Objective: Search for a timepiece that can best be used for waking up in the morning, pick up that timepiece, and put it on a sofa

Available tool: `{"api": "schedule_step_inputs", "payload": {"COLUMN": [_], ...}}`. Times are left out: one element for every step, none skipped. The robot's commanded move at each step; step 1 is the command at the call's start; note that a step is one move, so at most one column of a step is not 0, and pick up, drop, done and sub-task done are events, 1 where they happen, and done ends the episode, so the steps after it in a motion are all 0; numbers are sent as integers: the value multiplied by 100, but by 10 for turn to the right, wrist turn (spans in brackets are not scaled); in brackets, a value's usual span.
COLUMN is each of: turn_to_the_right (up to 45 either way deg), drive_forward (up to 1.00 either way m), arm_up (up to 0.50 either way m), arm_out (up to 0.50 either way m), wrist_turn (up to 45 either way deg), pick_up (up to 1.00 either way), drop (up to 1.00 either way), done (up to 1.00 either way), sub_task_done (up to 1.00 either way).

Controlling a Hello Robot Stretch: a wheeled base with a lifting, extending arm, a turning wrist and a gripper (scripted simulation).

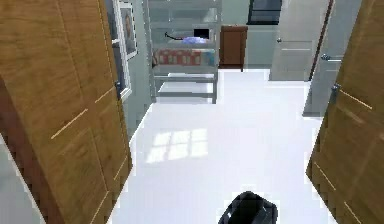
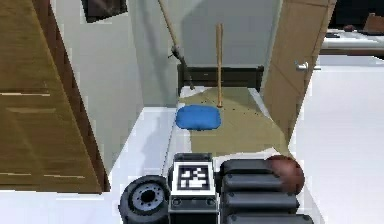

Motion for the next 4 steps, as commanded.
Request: {"api": "schedule_step_inputs", "payload": {"turn_to_the_right": [60,0,150,0], "drive_forward": [0,45,0,100], "arm_up": [0,0,0,0], "arm_out": [0,0,0,0], "wrist_turn": [0,0,0,0], "pick_up": [0,0,0,0], "drop": [0,0,0,0], "done": [0,0,0,0], "sub_task_done": [0,0,0,0]}}
